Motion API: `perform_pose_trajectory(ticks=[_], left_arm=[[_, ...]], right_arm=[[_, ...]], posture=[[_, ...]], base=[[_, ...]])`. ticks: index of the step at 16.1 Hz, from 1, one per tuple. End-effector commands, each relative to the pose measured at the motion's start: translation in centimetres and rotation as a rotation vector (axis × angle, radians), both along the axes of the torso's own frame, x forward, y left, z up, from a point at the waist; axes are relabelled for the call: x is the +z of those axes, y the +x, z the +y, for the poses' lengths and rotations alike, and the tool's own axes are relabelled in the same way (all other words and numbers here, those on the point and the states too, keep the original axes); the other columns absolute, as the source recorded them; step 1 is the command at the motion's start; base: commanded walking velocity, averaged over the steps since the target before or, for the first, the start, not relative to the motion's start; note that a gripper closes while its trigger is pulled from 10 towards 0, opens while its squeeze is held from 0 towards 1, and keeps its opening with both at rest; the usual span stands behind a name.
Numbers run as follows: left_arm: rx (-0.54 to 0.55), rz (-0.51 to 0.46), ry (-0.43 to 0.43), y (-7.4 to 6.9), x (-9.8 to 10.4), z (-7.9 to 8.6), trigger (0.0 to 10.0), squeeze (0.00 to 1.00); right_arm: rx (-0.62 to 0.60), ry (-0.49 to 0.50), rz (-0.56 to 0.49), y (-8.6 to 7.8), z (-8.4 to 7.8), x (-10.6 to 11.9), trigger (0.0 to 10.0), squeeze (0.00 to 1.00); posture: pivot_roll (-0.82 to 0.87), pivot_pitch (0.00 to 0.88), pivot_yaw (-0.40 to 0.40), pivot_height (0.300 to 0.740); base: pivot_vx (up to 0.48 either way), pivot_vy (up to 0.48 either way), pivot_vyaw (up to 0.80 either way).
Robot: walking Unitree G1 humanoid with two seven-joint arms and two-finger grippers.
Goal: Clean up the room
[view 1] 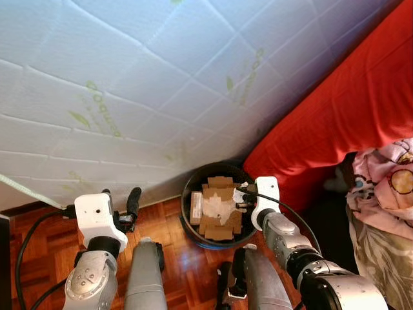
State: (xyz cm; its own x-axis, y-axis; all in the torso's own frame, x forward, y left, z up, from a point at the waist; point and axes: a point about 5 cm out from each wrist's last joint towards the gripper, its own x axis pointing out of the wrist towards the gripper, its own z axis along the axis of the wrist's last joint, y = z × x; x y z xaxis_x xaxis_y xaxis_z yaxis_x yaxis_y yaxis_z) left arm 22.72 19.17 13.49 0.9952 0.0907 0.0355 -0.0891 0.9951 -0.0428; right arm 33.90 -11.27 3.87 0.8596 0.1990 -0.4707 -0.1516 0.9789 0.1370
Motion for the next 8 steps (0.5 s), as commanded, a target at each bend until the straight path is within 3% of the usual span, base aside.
perform_pose_trajectory(ticks=[1, 2, 3, 4, 5, 6, 8], left_arm=[[0.002, 0.021, -0.016, -0.5, -0.3, -0.2, 10.0, 0.0], [0.001, 0.025, -0.016, -0.5, -0.2, -0.3, 10.0, 0.0], [0.001, 0.027, -0.017, -0.6, -0.2, -0.3, 10.0, 0.0], [0.003, 0.028, -0.018, -0.7, -0.1, -0.4, 10.0, 0.0], [0.003, 0.029, -0.019, -0.7, -0.1, -0.4, 10.0, 0.0], [0.004, 0.033, -0.021, -0.8, -0.1, -0.5, 10.0, 0.0], [0.003, 0.039, -0.022, -0.9, -0.2, -0.6, 10.0, 0.0]], right_arm=[[0.009, -0.007, 0.054, -0.8, -0.1, -1.1, 10.0, 0.0], [0.008, -0.005, 0.057, -0.8, -0.1, -1.1, 10.0, 0.0], [0.02, 0.011, 0.062, -0.9, 0.0, -1.1, 10.0, 0.57], [0.071, -0.001, 0.056, -0.8, 0.5, -1.0, 10.0, 0.71], [0.118, -0.031, 0.047, -0.8, 0.9, -0.9, 10.0, 0.71], [0.155, -0.055, 0.035, -0.8, 1.2, -0.8, 10.0, 1.0], [0.157, -0.064, 0.027, -0.6, 1.3, -0.6, 10.0, 1.0]], posture=[[0.28, 0.419, -0.108, 0.64], [0.29, 0.421, -0.108, 0.64], [0.29, 0.425, -0.109, 0.64], [0.29, 0.428, -0.109, 0.64], [0.29, 0.428, -0.109, 0.64], [0.29, 0.431, -0.11, 0.64], [0.29, 0.438, -0.112, 0.64]], base=[[0.0, 0.0, 0.0], [0.0, 0.0, 0.0], [0.0, 0.0, 0.0], [0.0, 0.0, 0.0], [0.0, 0.0, 0.0], [0.0, 0.0, 0.0], [0.0, 0.0, 0.0]])
